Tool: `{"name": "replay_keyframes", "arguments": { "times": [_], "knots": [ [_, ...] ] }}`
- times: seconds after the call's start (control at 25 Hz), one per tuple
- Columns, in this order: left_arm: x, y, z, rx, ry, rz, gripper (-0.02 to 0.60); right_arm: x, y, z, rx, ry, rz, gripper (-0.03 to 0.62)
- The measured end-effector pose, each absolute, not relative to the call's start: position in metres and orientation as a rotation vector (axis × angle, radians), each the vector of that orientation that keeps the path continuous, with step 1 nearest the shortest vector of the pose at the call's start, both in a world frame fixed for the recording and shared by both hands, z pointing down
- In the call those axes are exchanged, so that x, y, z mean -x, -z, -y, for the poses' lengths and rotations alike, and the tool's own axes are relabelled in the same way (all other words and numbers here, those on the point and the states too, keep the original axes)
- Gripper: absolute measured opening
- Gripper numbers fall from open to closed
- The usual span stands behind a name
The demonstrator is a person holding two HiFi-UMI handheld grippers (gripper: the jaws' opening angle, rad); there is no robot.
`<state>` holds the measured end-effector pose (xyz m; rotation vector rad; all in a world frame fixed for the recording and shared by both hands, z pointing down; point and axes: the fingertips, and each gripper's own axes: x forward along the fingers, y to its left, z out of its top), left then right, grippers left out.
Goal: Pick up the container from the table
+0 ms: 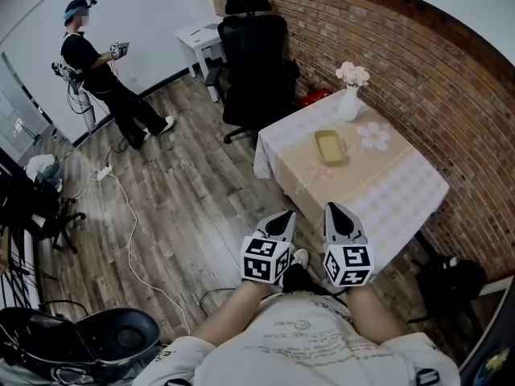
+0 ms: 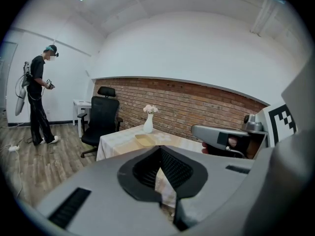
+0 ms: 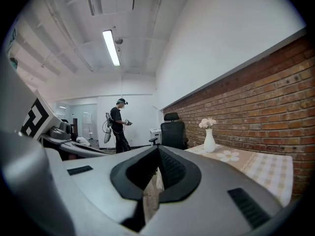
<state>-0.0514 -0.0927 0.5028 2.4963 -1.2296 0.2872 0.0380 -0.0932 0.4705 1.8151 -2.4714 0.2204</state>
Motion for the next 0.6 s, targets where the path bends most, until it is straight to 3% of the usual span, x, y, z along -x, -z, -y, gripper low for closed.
{"name": "replay_keyframes", "arguments": {
  "times": [0.6],
  "knots": [
    [0.039,-0.506,0.200,-2.486,-0.357,1.195,0.003,-0.043,-0.480,0.207,-1.788,-0.287,2.452,0.002]
  ]
}}
